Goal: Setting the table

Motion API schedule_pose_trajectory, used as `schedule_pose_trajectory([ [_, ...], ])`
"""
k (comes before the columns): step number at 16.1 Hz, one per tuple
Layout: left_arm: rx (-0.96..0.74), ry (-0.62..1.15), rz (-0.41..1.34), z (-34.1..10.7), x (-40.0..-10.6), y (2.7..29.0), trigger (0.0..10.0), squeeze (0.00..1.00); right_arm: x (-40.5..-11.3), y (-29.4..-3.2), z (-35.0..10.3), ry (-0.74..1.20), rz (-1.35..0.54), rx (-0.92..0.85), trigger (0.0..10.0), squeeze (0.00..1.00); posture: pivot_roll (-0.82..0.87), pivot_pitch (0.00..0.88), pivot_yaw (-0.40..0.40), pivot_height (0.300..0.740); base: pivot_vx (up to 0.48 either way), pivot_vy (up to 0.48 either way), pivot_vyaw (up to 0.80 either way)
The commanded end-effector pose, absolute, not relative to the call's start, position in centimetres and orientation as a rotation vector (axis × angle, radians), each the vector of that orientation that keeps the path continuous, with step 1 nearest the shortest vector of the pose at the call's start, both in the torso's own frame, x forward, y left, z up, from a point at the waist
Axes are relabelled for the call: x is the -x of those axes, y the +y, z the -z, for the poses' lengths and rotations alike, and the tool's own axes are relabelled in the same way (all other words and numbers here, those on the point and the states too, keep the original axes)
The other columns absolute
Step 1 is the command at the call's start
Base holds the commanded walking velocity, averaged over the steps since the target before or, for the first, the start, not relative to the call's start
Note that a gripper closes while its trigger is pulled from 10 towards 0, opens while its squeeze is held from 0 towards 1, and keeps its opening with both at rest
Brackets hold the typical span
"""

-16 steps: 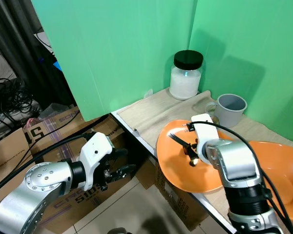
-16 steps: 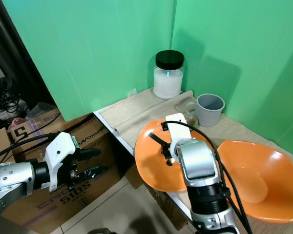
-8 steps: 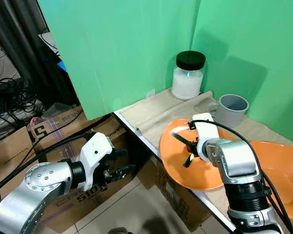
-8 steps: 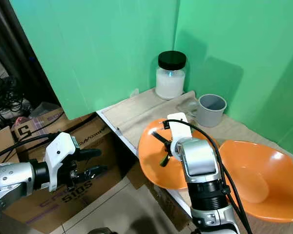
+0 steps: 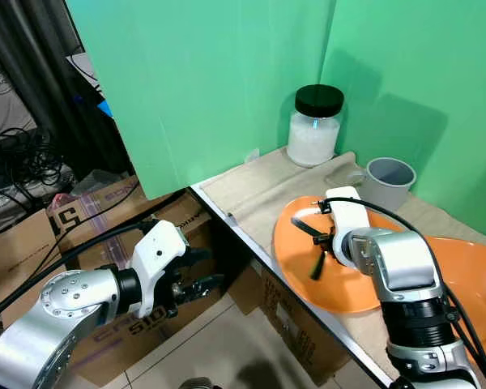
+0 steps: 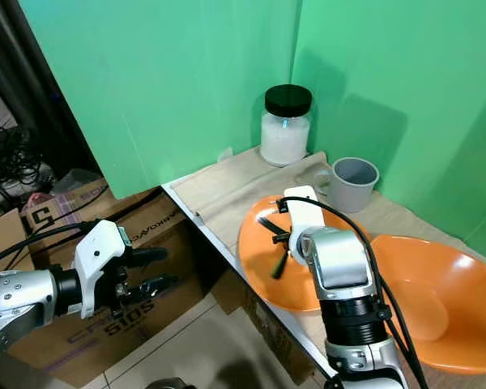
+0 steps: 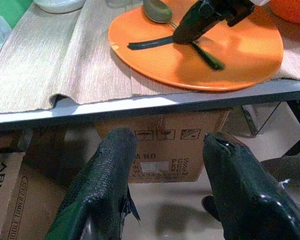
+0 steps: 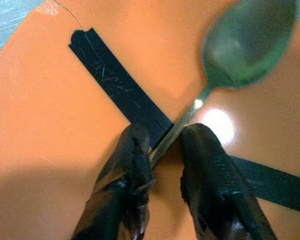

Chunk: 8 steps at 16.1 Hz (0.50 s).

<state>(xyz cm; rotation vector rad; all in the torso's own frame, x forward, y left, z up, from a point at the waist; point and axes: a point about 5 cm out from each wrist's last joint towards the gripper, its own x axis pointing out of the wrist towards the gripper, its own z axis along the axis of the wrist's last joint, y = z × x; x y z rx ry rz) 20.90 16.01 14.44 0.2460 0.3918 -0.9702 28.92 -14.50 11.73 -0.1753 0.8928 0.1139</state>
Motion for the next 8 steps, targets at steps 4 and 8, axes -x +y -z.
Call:
schedule_pose_trajectory([
  [4, -0.258, 0.4, 0.968, -14.46, -20.95, 16.29, 10.0, 0.0, -27.79, -15.49, -10.78, 0.975, -0.099, 0.181, 0.0, 0.0, 0.1, 0.0, 0.078, 0.74, 0.0, 0.0, 0.0],
  [8, -0.258, 0.4, 0.967, -14.28, -21.12, 16.31, 10.0, 0.0, -27.22, -15.09, -11.2, 0.959, -0.146, 0.171, 0.0, 0.0, 0.09, 0.0, 0.081, 0.74, 0.0, 0.0, 0.0],
])
